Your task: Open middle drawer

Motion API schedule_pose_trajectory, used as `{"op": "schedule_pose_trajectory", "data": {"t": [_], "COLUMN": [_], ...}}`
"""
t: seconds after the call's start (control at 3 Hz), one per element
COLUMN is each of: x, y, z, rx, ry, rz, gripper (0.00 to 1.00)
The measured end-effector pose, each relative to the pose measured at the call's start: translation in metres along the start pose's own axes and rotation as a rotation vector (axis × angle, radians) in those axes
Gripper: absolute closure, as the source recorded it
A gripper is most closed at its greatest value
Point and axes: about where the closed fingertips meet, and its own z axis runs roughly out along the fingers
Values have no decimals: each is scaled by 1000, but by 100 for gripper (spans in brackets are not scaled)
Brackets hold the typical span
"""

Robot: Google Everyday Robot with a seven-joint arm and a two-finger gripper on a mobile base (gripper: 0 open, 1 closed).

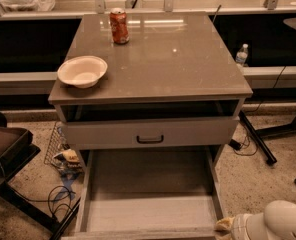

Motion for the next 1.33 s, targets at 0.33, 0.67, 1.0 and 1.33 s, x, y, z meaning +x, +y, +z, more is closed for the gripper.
{"op": "schedule_pose_trajectory", "data": {"t": [0.33,0.67,1.0,1.33], "x": [0,-7,-8,-29], "y": [0,-29,-30,-78], "z": [0,-3,-3,-10], "rx": [0,61,65,137], "ry": [0,-24,-26,-41], "rz": [0,-25,-28,-106], "gripper": [100,100,100,100]}}
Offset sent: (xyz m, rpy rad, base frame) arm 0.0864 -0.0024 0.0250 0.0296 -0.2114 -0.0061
